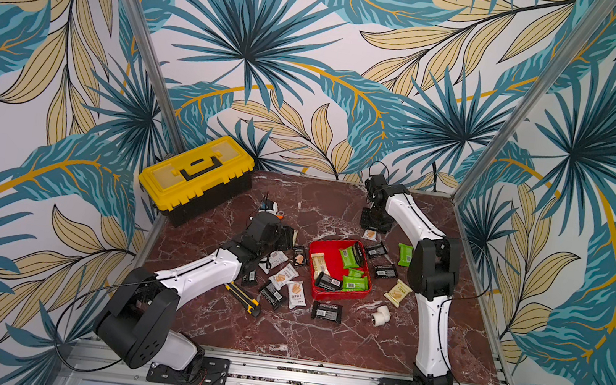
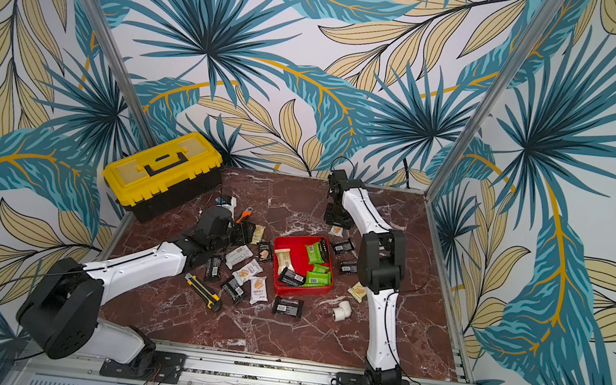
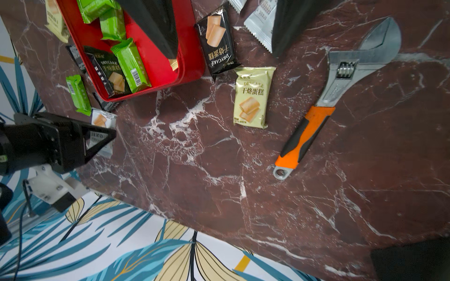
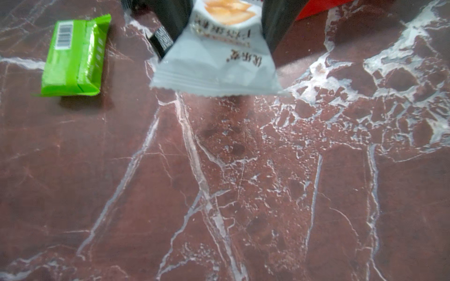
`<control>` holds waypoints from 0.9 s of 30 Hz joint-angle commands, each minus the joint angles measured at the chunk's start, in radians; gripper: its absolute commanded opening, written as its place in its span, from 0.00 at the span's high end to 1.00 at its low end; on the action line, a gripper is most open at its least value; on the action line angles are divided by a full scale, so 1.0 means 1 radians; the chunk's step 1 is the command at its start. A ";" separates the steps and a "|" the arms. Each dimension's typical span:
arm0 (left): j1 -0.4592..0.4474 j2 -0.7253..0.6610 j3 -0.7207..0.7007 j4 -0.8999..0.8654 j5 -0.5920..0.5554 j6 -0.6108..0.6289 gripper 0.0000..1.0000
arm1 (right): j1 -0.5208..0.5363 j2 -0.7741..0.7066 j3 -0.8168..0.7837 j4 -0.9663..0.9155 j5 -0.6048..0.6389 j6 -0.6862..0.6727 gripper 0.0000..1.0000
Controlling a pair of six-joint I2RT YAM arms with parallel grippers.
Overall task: Take the cookies out of the storage box
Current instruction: Place the cookie at the center of the board.
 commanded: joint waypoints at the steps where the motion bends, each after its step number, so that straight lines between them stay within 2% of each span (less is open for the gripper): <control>1: 0.006 0.016 0.059 -0.028 0.059 0.027 0.35 | -0.001 0.040 0.033 -0.020 -0.020 -0.024 0.60; 7: 0.005 0.039 0.070 -0.036 0.098 0.021 0.35 | -0.003 0.081 0.045 -0.014 -0.033 -0.030 0.56; 13: 0.004 0.064 0.101 -0.071 0.140 0.022 0.35 | -0.003 0.064 0.048 -0.011 -0.016 -0.035 0.45; 21: 0.001 0.063 0.098 -0.059 0.181 0.007 0.37 | 0.000 -0.107 -0.007 -0.012 -0.030 -0.028 0.40; 27: -0.005 0.062 0.092 -0.056 0.226 -0.019 0.40 | 0.054 -0.311 -0.209 0.047 -0.134 -0.051 0.41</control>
